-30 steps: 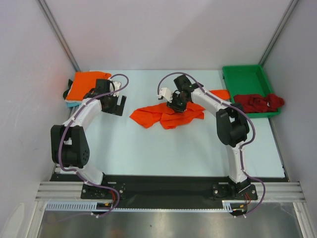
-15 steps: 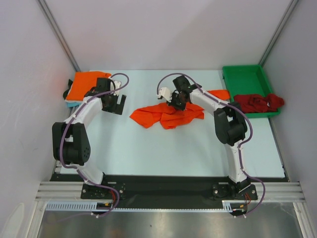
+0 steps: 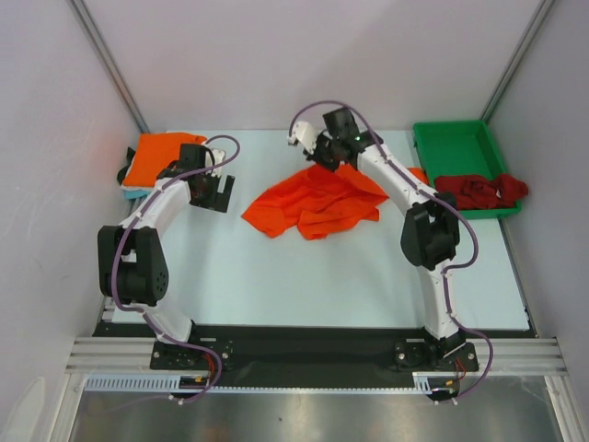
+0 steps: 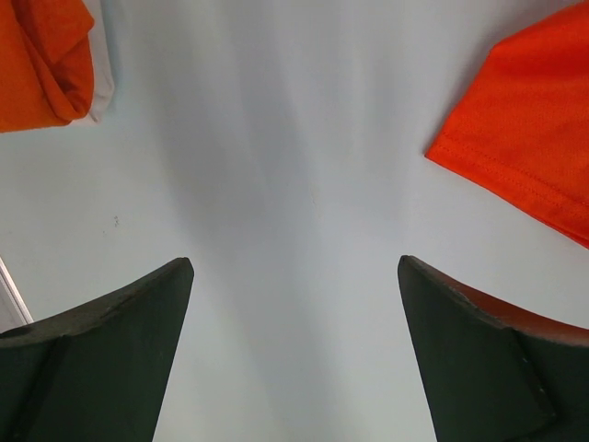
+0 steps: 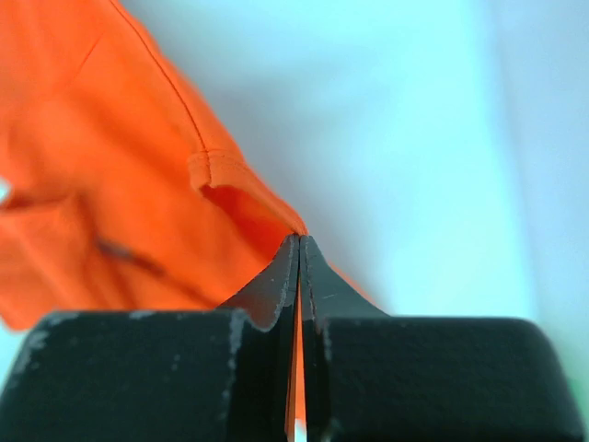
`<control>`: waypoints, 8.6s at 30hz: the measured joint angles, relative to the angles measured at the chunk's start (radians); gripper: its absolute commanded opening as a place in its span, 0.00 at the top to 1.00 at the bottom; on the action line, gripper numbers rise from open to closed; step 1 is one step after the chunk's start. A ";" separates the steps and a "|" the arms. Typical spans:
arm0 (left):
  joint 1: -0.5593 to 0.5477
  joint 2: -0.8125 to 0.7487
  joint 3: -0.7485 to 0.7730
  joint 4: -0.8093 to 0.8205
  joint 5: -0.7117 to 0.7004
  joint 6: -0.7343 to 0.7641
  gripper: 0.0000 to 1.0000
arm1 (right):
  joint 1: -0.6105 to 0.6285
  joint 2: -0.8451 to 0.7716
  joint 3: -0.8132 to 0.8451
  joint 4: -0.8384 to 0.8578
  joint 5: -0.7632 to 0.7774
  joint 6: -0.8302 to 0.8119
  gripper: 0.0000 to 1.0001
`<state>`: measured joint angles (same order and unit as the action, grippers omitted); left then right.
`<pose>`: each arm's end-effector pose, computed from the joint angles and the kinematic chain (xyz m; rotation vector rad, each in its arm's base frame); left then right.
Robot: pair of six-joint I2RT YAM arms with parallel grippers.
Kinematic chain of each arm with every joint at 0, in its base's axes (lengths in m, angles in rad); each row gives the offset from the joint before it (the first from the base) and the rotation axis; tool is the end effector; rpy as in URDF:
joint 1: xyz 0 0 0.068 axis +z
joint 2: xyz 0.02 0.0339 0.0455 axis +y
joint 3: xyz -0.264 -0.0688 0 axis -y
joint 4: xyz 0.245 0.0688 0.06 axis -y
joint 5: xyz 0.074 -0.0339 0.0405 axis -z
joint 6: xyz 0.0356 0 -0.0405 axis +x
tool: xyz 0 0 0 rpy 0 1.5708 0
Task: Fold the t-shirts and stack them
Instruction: Flatten the tshirt out
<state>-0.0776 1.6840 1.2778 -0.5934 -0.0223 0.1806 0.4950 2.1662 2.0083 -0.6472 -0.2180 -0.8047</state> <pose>0.3568 -0.0269 0.2419 0.3227 2.5511 0.0675 0.4318 0.2418 0.2744 -1.5056 1.8098 0.1082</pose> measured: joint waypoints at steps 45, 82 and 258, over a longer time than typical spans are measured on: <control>-0.162 0.411 0.369 -0.151 0.447 -0.045 0.29 | -0.320 -0.562 -0.561 0.073 0.132 0.096 1.00; -0.269 0.616 0.633 -0.205 0.291 0.037 0.57 | -0.355 -0.572 -0.558 0.137 0.124 0.106 1.00; -0.190 -0.664 0.486 -0.170 0.092 0.205 1.00 | -0.410 -1.145 -0.002 -0.069 -0.009 0.336 1.00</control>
<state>-0.2680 1.0203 1.7638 -0.7631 0.0692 0.3859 0.0849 1.0210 2.0064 -0.7158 -0.2268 -0.4690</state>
